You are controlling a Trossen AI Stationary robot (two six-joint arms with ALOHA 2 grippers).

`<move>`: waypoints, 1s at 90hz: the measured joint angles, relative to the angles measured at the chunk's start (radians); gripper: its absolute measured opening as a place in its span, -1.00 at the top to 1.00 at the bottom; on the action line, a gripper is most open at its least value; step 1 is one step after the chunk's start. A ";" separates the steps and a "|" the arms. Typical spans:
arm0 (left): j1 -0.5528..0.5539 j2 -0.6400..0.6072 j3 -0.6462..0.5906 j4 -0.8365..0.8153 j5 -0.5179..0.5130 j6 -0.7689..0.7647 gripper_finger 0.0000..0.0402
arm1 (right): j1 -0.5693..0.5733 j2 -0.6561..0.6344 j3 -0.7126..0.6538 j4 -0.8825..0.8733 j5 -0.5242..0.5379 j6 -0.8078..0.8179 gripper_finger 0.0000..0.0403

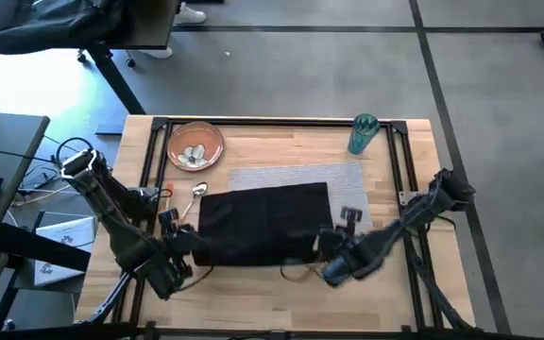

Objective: Set table place
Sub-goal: Fold the black table napkin

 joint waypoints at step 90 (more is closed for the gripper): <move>0.287 -0.005 -0.395 0.229 -0.061 0.090 1.00 | -0.401 0.001 -0.277 0.403 0.065 -0.348 1.00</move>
